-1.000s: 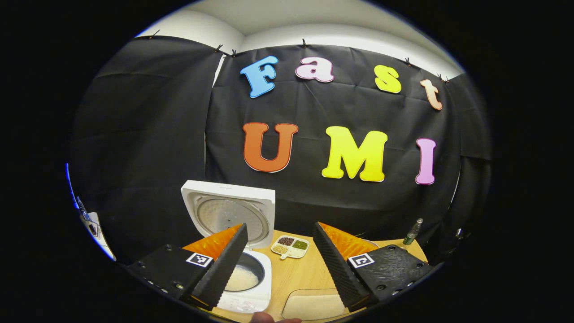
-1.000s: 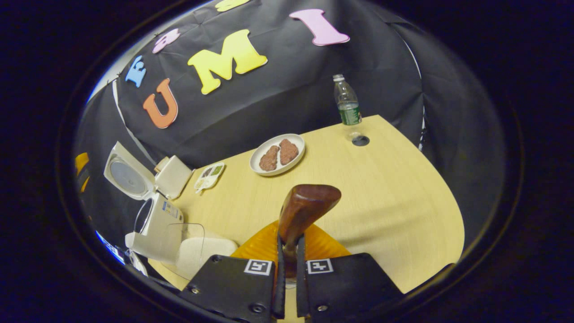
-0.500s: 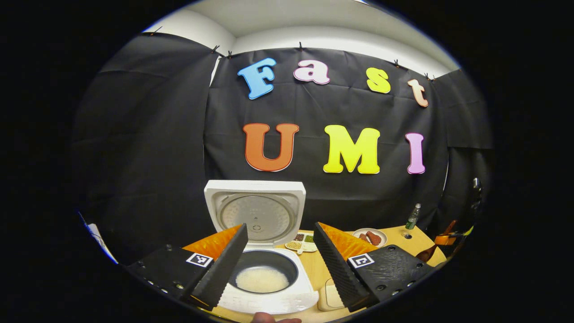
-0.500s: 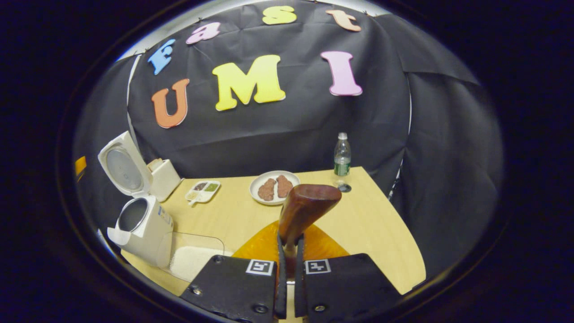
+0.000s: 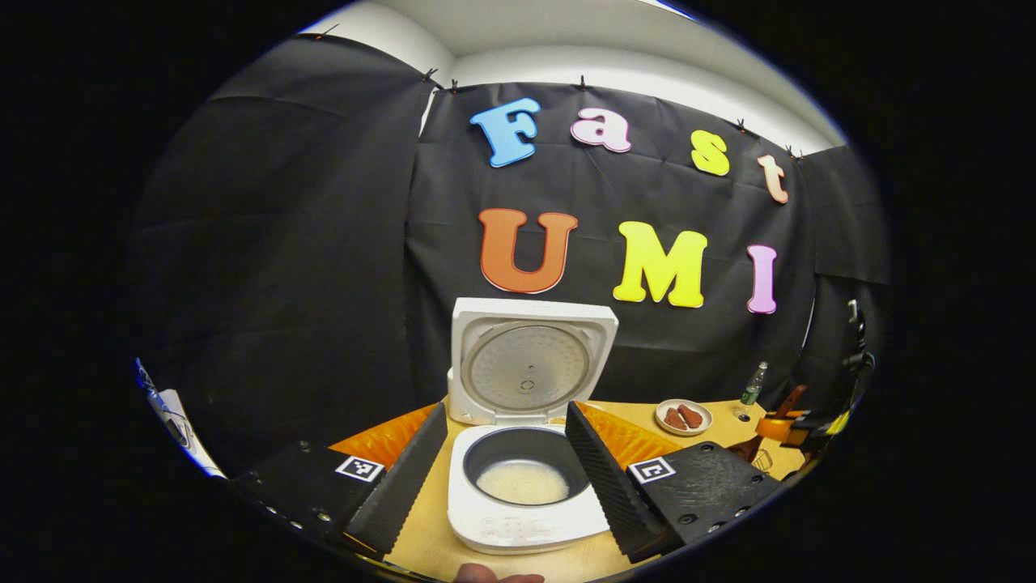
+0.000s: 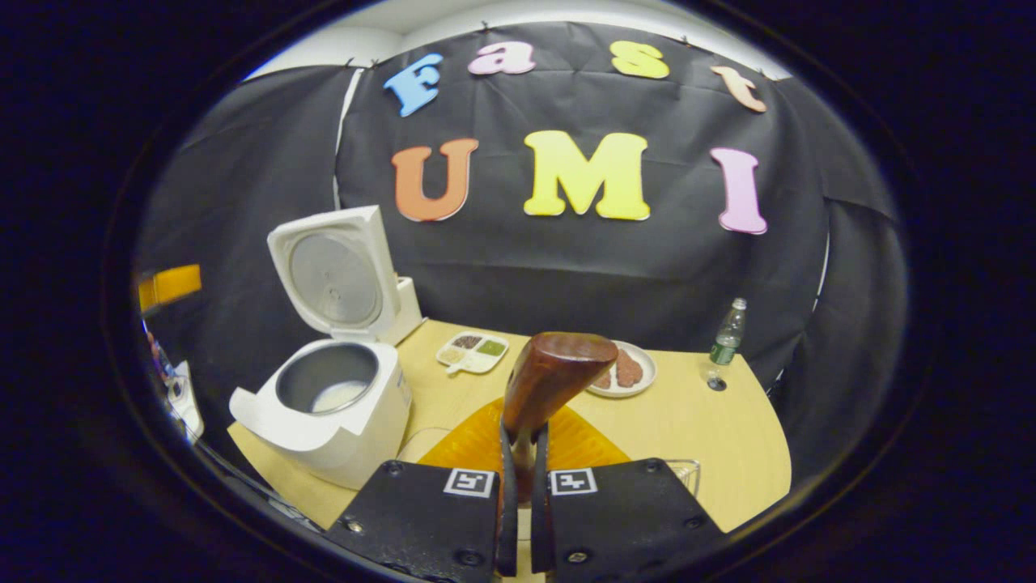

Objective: Close the left gripper, press the button to open the rice cooker; take a wooden spoon from the chopstick holder with the right hand, scoop a spoonful of rice and pour it into the rice cooker, then put the wooden spoon back into the chopstick holder.

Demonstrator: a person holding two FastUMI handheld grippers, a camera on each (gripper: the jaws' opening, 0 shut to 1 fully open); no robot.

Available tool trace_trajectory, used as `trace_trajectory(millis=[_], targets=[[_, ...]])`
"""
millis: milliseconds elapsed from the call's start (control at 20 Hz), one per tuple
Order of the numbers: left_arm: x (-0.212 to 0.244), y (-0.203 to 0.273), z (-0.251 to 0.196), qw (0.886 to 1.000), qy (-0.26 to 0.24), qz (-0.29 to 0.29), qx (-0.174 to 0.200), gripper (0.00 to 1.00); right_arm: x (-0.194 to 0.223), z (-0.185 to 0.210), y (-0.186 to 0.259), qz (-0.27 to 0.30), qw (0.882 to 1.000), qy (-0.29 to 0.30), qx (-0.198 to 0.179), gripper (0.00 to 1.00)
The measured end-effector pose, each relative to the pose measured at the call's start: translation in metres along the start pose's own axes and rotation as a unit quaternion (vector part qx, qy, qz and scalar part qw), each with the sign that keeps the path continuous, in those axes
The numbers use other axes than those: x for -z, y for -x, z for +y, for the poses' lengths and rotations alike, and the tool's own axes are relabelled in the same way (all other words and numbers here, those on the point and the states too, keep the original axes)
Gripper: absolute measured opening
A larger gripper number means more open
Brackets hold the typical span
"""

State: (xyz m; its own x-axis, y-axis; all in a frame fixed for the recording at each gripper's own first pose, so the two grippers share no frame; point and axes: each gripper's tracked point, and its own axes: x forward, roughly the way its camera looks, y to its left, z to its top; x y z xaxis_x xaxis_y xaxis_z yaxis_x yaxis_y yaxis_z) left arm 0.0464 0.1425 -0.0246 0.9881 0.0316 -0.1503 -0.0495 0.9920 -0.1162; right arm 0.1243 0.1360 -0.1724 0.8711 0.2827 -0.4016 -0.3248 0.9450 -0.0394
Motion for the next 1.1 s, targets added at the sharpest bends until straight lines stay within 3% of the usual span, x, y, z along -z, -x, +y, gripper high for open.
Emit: trace_trajectory(millis=[150,300,500,750,1100], targets=[[0.004,0.009,0.024,1.0,-0.008,0.005,-0.019,0.94,0.044,0.003,-0.021,0.042,0.998,0.041,0.021,0.12],[0.017,0.016,0.04,0.999,-0.008,0.021,-0.031,0.94,0.061,-0.004,-0.028,0.046,0.991,0.104,0.063,0.12],[0.032,0.023,0.05,0.998,0.001,0.04,-0.039,0.94,0.087,0.015,-0.034,0.063,0.985,0.15,0.065,0.12],[0.034,0.023,0.053,0.998,0.002,0.045,-0.035,0.94,0.099,0.055,-0.035,0.085,0.996,0.038,0.007,0.12],[0.033,0.023,0.053,0.998,0.007,0.05,-0.032,0.95,0.084,0.073,-0.034,0.102,0.988,-0.108,-0.033,0.12]])
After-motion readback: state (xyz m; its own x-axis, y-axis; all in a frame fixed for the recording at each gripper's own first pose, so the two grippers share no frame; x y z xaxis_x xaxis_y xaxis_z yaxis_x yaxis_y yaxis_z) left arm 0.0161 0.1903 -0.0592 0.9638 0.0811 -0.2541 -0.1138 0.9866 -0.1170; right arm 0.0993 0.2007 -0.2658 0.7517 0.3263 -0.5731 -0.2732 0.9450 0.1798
